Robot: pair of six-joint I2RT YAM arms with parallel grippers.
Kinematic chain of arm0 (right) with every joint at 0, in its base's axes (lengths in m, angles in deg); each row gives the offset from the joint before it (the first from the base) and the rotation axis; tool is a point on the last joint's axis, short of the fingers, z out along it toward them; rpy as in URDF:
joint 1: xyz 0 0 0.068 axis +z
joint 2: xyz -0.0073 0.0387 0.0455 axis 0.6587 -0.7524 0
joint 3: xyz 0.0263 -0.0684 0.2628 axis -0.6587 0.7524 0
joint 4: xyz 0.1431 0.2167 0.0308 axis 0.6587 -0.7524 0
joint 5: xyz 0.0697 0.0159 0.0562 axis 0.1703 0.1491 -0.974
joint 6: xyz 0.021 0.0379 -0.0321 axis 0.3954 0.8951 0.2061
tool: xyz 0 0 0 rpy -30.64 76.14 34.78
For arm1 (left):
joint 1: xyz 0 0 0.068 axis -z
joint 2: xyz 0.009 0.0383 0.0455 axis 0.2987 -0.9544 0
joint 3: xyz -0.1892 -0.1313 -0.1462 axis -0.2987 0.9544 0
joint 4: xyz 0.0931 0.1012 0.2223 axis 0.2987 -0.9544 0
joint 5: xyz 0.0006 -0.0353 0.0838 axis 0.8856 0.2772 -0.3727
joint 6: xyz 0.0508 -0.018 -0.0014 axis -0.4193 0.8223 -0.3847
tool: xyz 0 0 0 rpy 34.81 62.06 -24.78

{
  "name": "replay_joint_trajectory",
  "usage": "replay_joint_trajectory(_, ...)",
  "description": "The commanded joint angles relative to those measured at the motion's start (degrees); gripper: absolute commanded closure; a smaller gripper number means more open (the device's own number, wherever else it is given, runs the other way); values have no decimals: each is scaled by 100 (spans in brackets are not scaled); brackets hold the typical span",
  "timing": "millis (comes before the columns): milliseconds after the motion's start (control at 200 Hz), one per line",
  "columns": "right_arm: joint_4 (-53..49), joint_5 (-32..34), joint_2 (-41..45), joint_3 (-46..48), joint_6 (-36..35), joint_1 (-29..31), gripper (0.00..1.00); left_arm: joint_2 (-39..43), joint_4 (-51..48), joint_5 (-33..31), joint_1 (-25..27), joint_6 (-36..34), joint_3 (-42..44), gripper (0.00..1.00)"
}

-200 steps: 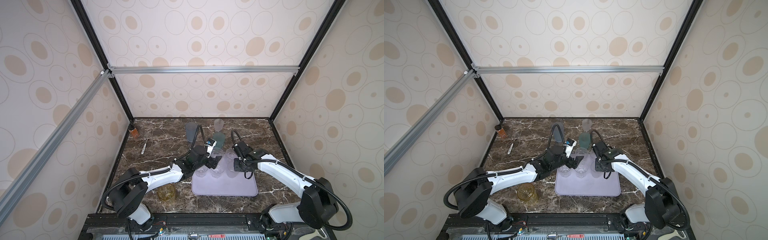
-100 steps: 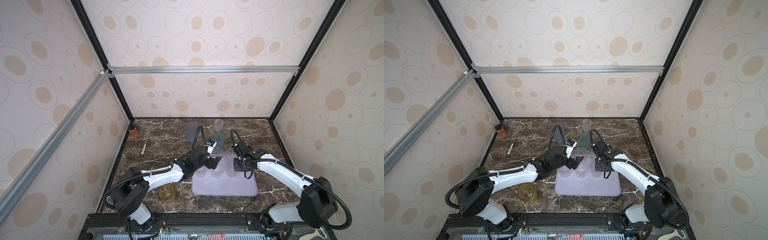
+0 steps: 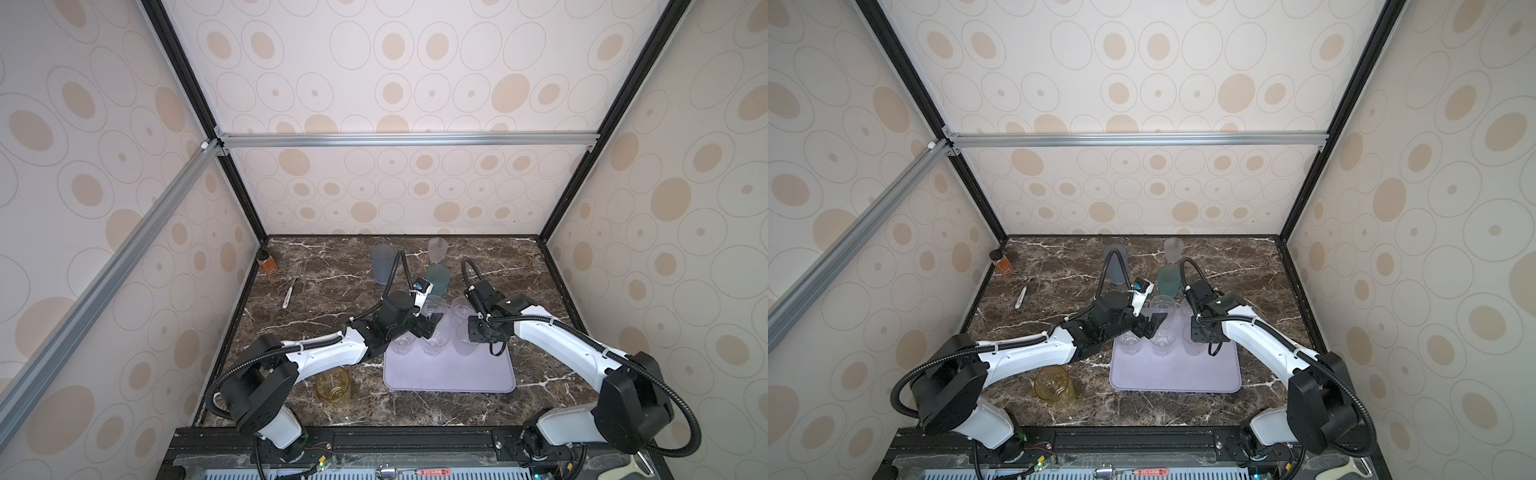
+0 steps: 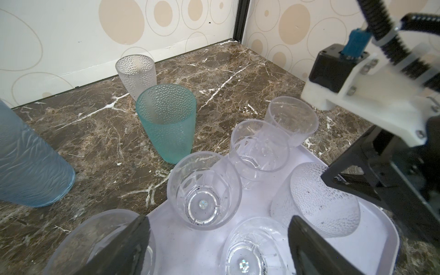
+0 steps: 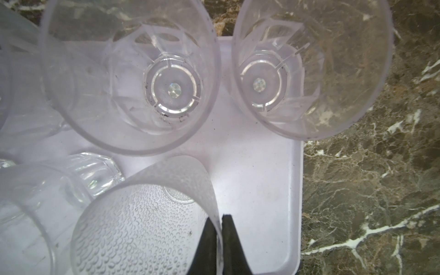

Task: Place the glasses into the tray
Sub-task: 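Lower the frosted glass upside down onto the tray and open the right gripper, then move the right gripper back to the small frosted glass beside the teal glass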

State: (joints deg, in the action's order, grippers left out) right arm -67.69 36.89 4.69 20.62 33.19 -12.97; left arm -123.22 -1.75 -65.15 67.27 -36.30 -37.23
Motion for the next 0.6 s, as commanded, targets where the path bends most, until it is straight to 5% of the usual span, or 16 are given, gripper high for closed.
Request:
replay_joint_trajectory(0, -383, -66, -88, -139, -46, -5, 87, -24, -25, -45, 41, -92, -140, 9)
replay_joint_trajectory(210, -791, -20, -19, -744, -226, -6, 70, 11, -89, -104, 38, -121, -200, 9)
replay_joint_trajectory(595, -78, 430, -1030, -2822, -646, -386, 65, 276, 414, -1576, 32, -836, 3, 3)
